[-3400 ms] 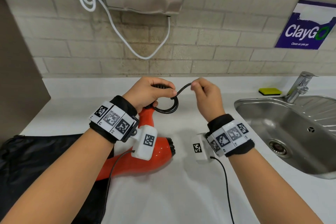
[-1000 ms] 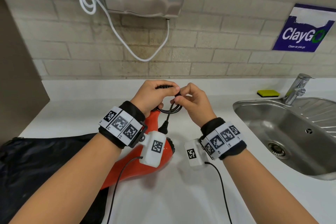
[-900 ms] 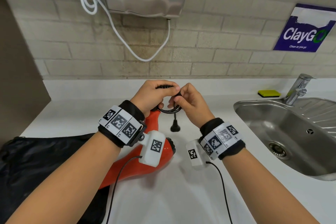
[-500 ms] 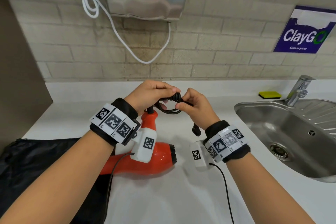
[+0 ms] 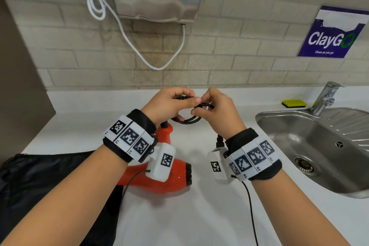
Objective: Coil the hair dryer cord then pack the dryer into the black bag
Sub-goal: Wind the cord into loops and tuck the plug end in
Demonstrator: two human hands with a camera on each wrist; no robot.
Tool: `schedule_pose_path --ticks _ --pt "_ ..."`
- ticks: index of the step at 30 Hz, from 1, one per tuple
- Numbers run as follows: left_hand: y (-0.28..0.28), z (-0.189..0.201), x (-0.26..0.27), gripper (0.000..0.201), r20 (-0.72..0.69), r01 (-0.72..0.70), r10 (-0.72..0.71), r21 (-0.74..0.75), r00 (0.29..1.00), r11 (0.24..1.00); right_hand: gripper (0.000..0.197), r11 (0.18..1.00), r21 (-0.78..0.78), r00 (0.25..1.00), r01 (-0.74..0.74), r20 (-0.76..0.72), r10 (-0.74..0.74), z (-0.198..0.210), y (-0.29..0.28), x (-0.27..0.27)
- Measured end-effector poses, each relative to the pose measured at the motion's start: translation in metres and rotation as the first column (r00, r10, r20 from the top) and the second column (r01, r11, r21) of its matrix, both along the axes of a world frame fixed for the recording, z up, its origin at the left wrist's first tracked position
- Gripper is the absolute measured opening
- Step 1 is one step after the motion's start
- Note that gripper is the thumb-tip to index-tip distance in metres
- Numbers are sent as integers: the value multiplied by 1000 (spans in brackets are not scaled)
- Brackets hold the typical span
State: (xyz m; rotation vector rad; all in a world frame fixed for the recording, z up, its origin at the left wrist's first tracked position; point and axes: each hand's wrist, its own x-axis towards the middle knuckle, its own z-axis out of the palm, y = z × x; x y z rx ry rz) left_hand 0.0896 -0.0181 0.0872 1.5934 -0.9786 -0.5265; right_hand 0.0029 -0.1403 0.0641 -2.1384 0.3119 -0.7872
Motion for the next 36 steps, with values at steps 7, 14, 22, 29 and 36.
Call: schedule_pose_path --ticks 7,14,22,29,36 --pt "-2 0 -5 14 17 -20 19 35 1000 999 39 995 -99 998 34 53 -29 5 9 -3" --pt "3 2 -2 18 50 -6 1 94 999 996 47 992 -115 997 -59 40 64 -3 5 -5" --pt "-2 -6 5 8 29 -67 66 66 997 996 25 975 -223 998 -18 53 30 -25 -7 -13" --pt "-9 -7 2 6 66 -43 39 63 997 997 24 957 -280 982 70 187 -18 -19 -8 -15" --pt "-11 -12 12 10 -129 -248 230 -145 965 958 20 947 -317 981 58 -158 -114 -33 -19 -13"
